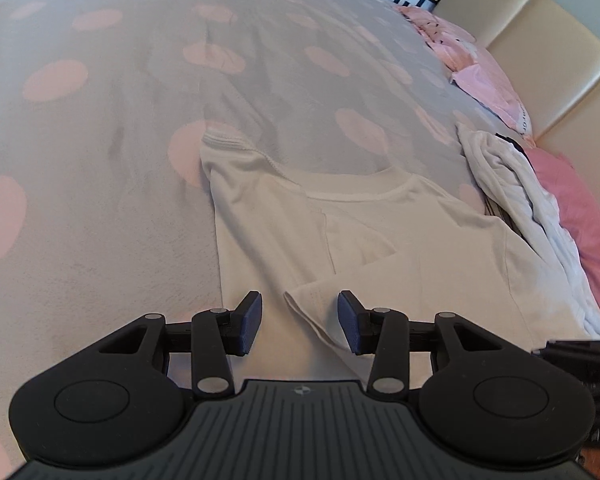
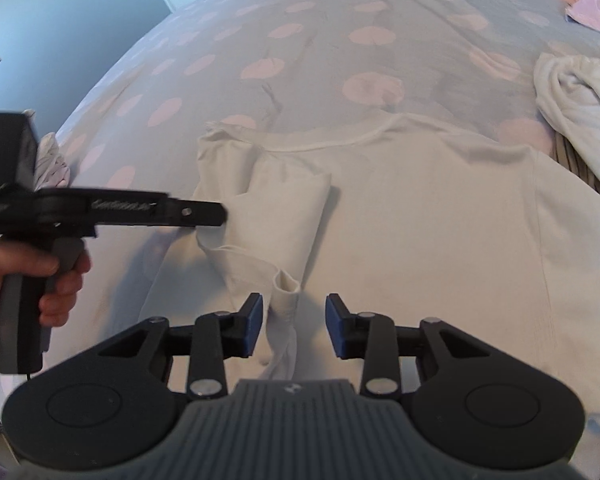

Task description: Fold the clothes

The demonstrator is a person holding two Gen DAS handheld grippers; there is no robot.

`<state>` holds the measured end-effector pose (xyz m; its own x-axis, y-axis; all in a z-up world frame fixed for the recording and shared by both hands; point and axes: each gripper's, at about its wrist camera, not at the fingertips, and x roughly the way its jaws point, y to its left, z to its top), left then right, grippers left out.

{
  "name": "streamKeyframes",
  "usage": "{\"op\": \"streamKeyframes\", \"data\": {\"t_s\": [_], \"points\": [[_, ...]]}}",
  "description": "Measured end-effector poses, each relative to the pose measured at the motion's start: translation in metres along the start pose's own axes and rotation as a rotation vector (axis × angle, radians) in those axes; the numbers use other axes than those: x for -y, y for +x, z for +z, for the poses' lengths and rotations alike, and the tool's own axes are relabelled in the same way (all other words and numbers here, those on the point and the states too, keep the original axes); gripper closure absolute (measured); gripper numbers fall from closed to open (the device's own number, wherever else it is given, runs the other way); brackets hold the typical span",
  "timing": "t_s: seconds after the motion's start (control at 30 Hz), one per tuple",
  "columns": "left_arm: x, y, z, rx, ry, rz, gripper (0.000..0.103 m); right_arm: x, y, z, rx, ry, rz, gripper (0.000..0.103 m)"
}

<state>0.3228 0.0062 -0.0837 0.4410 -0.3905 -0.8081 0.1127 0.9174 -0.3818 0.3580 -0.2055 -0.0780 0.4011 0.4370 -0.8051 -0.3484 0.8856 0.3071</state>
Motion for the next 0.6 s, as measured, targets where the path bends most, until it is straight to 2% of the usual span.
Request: {"op": "streamKeyframes", "data": {"t_s": [0.03, 0.07, 0.1, 0.23, 0.33, 0.47, 0.6], "points": [[0.001, 0.001, 0.001, 0.003, 0.002, 0.001, 0.077, -0.003, 0.001, -0.001, 0.007, -0.018, -0.003, 0.074], [0.001, 0.002, 0.003, 0.006, 0.004, 0.002, 0.080, -0.006, 0.001, -0.001, 0.014, -0.039, 0.002, 0.095], [0.001, 0.002, 0.004, 0.010, 0.003, 0.006, 0.088, -0.010, 0.000, -0.001, 0.021, -0.062, 0.012, 0.098], [-0.001, 0.000, 0.009, 0.024, -0.008, -0.016, 0.097, -0.028, -0.009, -0.002, 0.037, -0.161, 0.114, 0.098], [-0.001, -0.001, 0.011, 0.035, -0.005, -0.010, 0.100, -0.047, -0.007, -0.011, -0.007, -0.273, 0.154, 0.098], [0.003, -0.002, 0.016, 0.061, 0.010, -0.003, 0.101, -0.066, 0.007, -0.029, -0.065, -0.376, 0.135, 0.098], [0.013, 0.004, 0.014, 0.056, 0.070, 0.037, 0.101, -0.071, 0.023, -0.037, -0.096, -0.388, 0.088, 0.098]]}}
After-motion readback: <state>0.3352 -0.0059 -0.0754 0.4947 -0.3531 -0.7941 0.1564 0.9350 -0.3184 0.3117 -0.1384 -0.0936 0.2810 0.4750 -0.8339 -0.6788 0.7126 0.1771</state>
